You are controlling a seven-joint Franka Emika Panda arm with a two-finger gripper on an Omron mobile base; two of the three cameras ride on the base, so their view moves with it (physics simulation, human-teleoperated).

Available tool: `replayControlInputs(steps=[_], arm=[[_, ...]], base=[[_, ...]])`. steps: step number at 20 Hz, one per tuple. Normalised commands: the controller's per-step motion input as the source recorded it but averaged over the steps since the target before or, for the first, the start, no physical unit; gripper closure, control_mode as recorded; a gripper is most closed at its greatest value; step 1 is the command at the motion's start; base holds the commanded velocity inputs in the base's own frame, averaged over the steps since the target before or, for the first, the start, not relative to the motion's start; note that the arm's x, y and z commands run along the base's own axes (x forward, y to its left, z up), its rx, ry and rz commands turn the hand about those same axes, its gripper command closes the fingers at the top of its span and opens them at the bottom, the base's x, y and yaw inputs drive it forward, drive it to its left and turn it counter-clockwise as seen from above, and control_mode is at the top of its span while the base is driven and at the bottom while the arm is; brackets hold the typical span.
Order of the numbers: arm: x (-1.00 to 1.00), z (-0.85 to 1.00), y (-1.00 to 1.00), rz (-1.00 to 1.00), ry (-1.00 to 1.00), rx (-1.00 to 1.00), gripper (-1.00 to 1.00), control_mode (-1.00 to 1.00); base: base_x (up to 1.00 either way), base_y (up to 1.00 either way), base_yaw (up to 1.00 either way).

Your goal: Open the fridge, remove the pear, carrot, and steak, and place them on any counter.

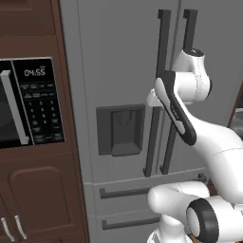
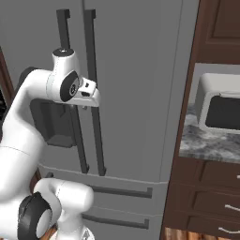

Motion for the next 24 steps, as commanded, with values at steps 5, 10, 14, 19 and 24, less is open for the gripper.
replayControlInputs(steps=[5, 10, 14, 19, 24], arm=[[-0.09, 0.0, 0.0, 0.0, 0.0, 0.0, -1.0, 1.0], [0.0, 0.0, 0.0, 0.0, 0.0, 0.0, -1.0, 1.0], [0.0, 0.0, 0.0, 0.0, 0.0, 0.0, -1.0, 1.0], [0.0, 0.0, 0.0, 0.0, 0.0, 0.0, -1.0, 1.0], [0.0, 0.0, 0.0, 0.0, 0.0, 0.0, -1.0, 1.0]], base=[[-0.29, -0.05, -0.01], [-0.53, -0.07, -0.02], [-0.42, -0.03, -0.01], [-0.07, 0.0, 0.0], [-0.66, -0.16, -0.07]])
